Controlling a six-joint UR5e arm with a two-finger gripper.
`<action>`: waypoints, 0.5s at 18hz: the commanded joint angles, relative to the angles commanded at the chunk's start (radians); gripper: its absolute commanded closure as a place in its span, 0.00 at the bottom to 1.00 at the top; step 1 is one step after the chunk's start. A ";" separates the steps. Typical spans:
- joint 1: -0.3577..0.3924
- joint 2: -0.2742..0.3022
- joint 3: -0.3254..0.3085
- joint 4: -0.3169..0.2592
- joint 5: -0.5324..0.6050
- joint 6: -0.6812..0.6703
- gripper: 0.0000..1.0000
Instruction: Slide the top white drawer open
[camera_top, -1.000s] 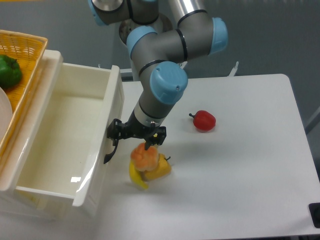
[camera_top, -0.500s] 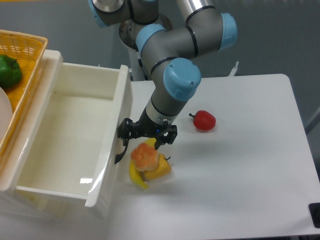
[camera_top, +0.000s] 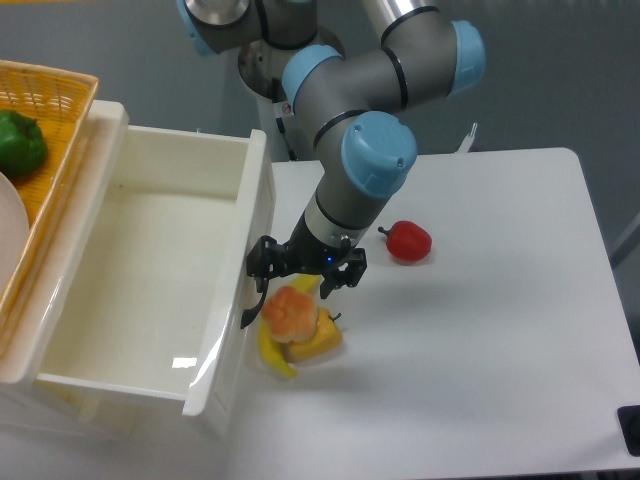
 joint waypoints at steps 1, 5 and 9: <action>0.002 0.000 0.000 0.000 -0.003 -0.002 0.00; 0.005 -0.002 -0.003 -0.002 -0.008 -0.002 0.00; 0.005 -0.002 -0.002 -0.002 -0.023 -0.002 0.00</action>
